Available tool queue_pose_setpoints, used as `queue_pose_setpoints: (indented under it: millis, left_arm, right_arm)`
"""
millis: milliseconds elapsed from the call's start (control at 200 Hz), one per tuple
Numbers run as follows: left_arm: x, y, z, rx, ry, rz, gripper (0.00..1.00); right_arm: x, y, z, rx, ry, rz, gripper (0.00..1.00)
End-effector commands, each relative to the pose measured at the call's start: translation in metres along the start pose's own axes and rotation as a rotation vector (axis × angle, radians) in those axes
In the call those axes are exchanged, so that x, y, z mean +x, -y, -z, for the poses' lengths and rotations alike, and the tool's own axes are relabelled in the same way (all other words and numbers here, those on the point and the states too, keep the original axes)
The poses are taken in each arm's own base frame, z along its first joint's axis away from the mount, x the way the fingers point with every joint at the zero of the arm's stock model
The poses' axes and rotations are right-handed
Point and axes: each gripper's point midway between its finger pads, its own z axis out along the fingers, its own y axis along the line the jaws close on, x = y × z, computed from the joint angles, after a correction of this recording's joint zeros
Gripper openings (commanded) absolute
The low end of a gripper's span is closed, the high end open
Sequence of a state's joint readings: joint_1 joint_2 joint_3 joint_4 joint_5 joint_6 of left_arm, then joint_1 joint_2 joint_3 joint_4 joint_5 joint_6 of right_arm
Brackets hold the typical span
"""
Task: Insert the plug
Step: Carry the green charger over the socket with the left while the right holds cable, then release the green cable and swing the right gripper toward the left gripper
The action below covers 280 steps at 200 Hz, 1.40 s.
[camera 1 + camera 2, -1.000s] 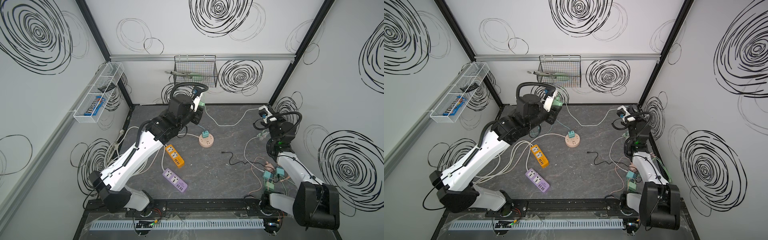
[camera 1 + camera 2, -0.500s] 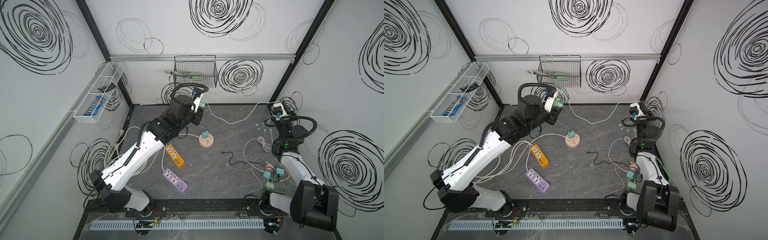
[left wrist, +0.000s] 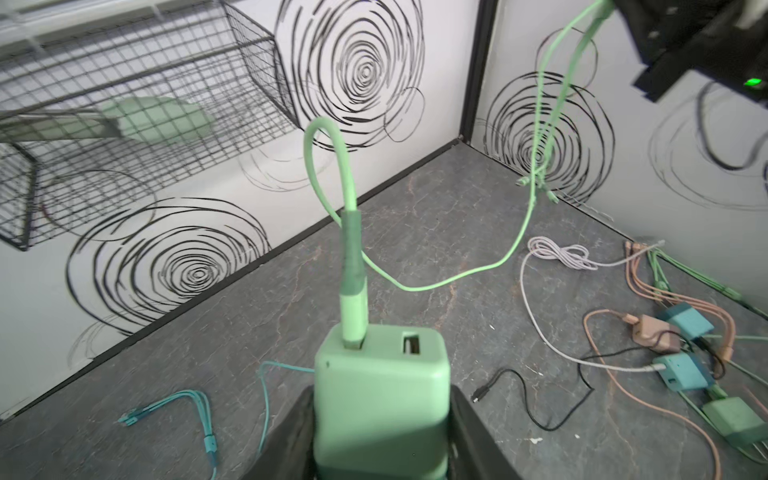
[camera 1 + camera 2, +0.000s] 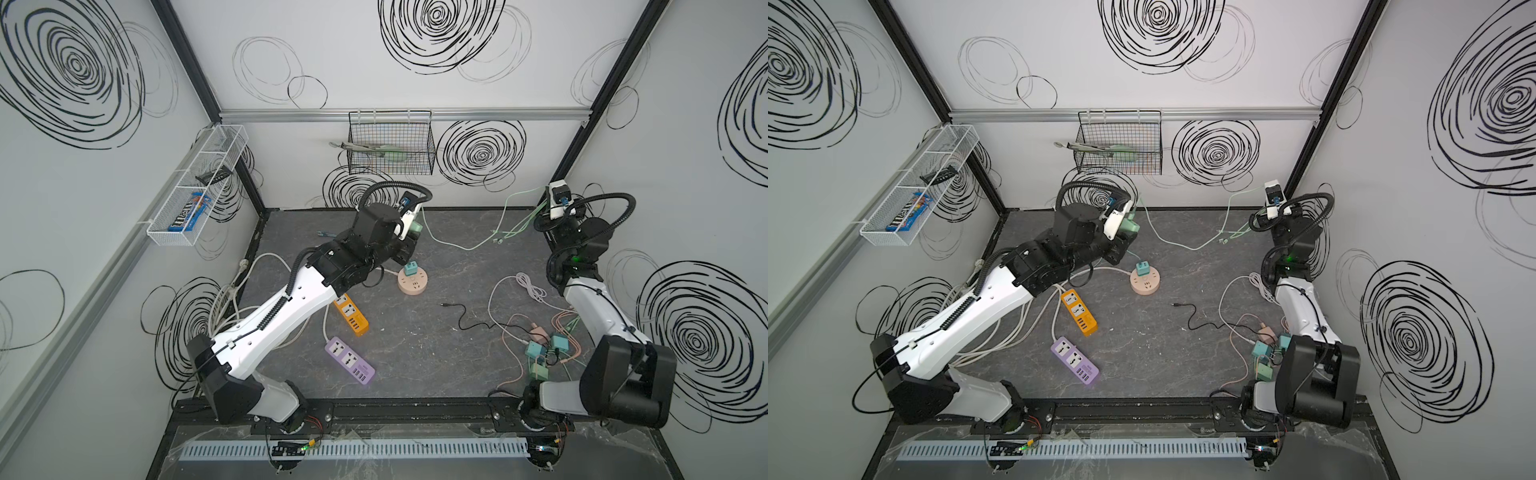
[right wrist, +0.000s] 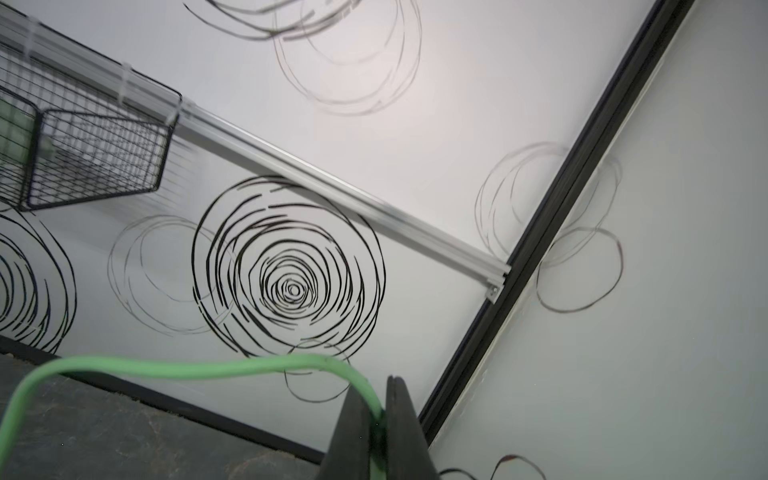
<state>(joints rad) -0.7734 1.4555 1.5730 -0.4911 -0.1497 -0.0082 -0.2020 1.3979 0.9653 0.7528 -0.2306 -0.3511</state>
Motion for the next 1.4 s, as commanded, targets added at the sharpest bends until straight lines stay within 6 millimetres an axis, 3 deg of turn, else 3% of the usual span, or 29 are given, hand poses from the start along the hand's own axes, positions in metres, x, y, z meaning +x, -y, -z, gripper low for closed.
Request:
queue_pose_setpoints:
  millis: [0, 200, 305, 480, 520, 600, 685, 780, 820, 840, 966, 1096, 1161, 1281, 1396]
  left_arm:
    - [0.003, 0.023, -0.017, 0.066, 0.004, -0.009, 0.00]
    - [0.023, 0.037, -0.043, 0.119, -0.053, 0.001, 0.00]
    - [0.027, 0.042, -0.057, 0.136, -0.076, 0.010, 0.00]
    - [0.027, 0.047, -0.088, 0.139, -0.082, 0.023, 0.00]
    - [0.027, 0.048, -0.096, 0.129, -0.087, 0.021, 0.00]
    - [0.029, 0.047, -0.113, 0.108, -0.108, 0.016, 0.00]
    - [0.030, 0.047, -0.126, 0.096, -0.121, 0.010, 0.00]
    - [0.029, 0.048, -0.136, 0.097, -0.118, 0.011, 0.00]
    - [0.029, 0.048, -0.141, 0.098, -0.117, 0.012, 0.00]
    - [0.029, 0.048, -0.143, 0.098, -0.119, 0.011, 0.00]
    - [0.025, 0.046, -0.151, 0.096, -0.119, 0.005, 0.00]
    - [0.025, 0.051, -0.155, 0.125, -0.114, -0.032, 0.00]
    - [0.026, 0.055, -0.154, 0.156, -0.106, -0.054, 0.00]
    - [0.022, 0.061, -0.148, 0.211, -0.056, -0.089, 0.00]
    - [0.021, 0.065, -0.143, 0.238, -0.026, -0.145, 0.00]
  right_arm:
    - [0.034, 0.006, -0.025, 0.022, -0.110, -0.228, 0.06]
    - [0.084, -0.004, -0.075, -0.007, -0.226, -0.482, 0.07]
    - [0.098, -0.019, -0.102, -0.062, -0.195, -0.548, 0.07]
    - [0.145, -0.034, -0.152, -0.012, -0.298, -0.568, 0.08]
    - [0.160, -0.034, -0.158, 0.020, -0.329, -0.562, 0.13]
    - [0.191, -0.036, -0.162, 0.046, -0.418, -0.562, 0.37]
    - [0.222, -0.038, -0.150, 0.054, -0.539, -0.557, 0.63]
    - [0.250, -0.035, -0.126, 0.054, -0.659, -0.567, 0.74]
    - [0.260, -0.033, -0.114, 0.056, -0.713, -0.576, 0.87]
    - [0.264, -0.031, -0.108, 0.060, -0.736, -0.584, 1.00]
    - [0.273, -0.015, -0.067, 0.092, -0.811, -0.647, 0.97]
    - [0.260, 0.005, -0.031, 0.167, -0.821, -0.737, 0.97]
    - [0.252, 0.017, -0.011, 0.242, -0.806, -0.881, 0.97]
    - [0.225, 0.015, 0.008, 0.094, -0.624, -1.060, 0.97]
    - [0.213, 0.003, 0.017, 0.020, -0.651, -1.166, 0.97]
